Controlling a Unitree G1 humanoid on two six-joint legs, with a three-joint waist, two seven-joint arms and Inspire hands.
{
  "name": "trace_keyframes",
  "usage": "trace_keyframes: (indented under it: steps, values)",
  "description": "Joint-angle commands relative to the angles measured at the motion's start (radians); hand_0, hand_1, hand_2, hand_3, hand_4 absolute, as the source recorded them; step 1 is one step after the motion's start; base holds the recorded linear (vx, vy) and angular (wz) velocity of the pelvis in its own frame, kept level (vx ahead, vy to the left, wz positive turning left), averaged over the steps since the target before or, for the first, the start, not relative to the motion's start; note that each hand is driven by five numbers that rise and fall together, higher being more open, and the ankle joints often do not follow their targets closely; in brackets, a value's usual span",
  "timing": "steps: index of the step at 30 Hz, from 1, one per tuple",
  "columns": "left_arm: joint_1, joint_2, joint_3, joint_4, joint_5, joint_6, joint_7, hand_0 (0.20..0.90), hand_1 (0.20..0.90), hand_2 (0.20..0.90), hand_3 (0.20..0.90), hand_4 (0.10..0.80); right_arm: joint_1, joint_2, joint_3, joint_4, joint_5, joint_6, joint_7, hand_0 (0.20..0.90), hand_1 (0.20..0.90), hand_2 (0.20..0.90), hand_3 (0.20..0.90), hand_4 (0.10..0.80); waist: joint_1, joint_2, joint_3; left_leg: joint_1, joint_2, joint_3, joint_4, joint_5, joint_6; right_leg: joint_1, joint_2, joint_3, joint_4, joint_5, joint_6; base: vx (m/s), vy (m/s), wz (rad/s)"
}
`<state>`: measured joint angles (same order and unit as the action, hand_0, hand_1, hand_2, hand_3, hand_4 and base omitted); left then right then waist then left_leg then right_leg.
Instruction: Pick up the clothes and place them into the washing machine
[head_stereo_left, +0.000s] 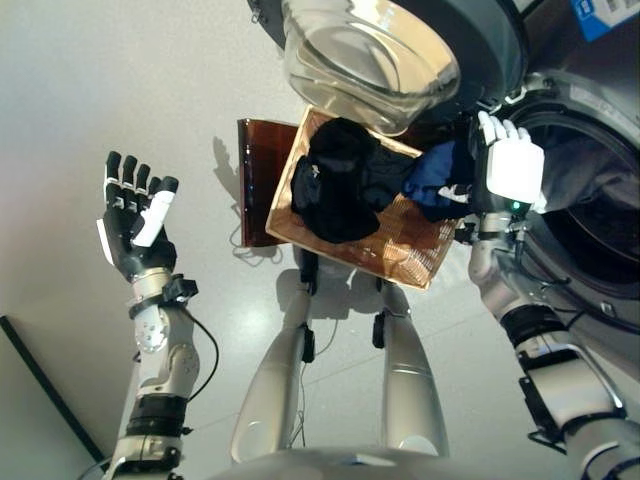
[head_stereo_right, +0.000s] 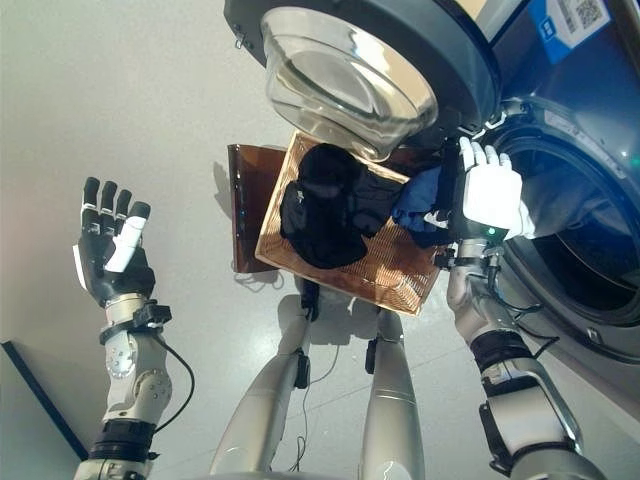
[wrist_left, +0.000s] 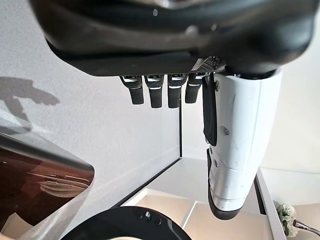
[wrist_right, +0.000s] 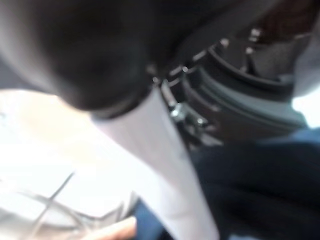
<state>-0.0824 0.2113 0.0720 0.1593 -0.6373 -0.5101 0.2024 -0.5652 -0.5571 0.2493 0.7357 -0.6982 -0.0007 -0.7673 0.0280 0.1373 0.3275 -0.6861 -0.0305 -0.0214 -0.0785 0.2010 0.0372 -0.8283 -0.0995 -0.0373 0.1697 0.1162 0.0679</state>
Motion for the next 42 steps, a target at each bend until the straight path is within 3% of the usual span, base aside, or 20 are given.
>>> trace_keyframes:
  steps: [1, 19, 38, 39, 42]
  values:
    - [0.034, 0.054, 0.061, -0.077, 0.020, -0.113, 0.015, 0.900, 0.900, 0.900, 0.900, 0.800, 0.005, 0.008, 0.043, 0.013, -0.034, -0.005, -0.065, 0.900, 0.900, 0.900, 0.900, 0.800, 0.024, -0.023, -0.071, 0.013, -0.005, 0.019, -0.009, -0.085, -0.087, 0.005, -0.020, -0.019, -0.097, -0.001, 0.027, 0.000, 0.000, 0.00]
    - [0.021, 0.061, 0.034, -0.099, 0.021, -0.114, 0.044, 0.900, 0.900, 0.900, 0.900, 0.800, -0.025, 0.160, 0.116, 0.276, 0.020, 0.050, -0.086, 0.900, 0.900, 0.900, 0.900, 0.800, 0.029, -0.009, -0.050, 0.001, -0.007, 0.023, -0.009, -0.076, -0.093, -0.002, -0.024, -0.021, -0.103, 0.008, 0.028, 0.000, 0.000, 0.00]
    - [0.030, 0.075, 0.027, -0.116, 0.025, -0.114, 0.057, 0.900, 0.900, 0.900, 0.900, 0.800, -0.077, 0.175, 0.120, 0.294, 0.052, 0.065, -0.107, 0.900, 0.900, 0.900, 0.900, 0.800, 0.041, 0.005, -0.028, -0.023, -0.012, 0.022, -0.009, -0.069, -0.093, -0.028, -0.027, -0.021, -0.098, 0.013, 0.029, 0.000, 0.000, 0.00]
    - [0.031, 0.077, 0.027, -0.120, 0.026, -0.114, 0.056, 0.900, 0.900, 0.900, 0.900, 0.800, -0.081, 0.173, 0.120, 0.295, 0.051, 0.066, -0.108, 0.532, 0.532, 0.532, 0.532, 0.537, 0.042, 0.006, -0.027, -0.028, -0.012, 0.022, -0.009, -0.067, -0.093, -0.033, -0.028, -0.022, -0.097, 0.013, 0.029, 0.000, 0.000, 0.00]
    - [0.031, 0.082, 0.029, -0.130, 0.028, -0.116, 0.058, 0.900, 0.900, 0.900, 0.900, 0.800, -0.109, 0.161, 0.118, 0.310, 0.055, 0.077, -0.114, 0.200, 0.200, 0.200, 0.200, 0.300, 0.049, 0.014, -0.019, -0.038, -0.013, 0.018, -0.009, -0.064, -0.093, -0.044, -0.030, -0.019, -0.094, 0.013, 0.029, 0.000, 0.000, 0.00]
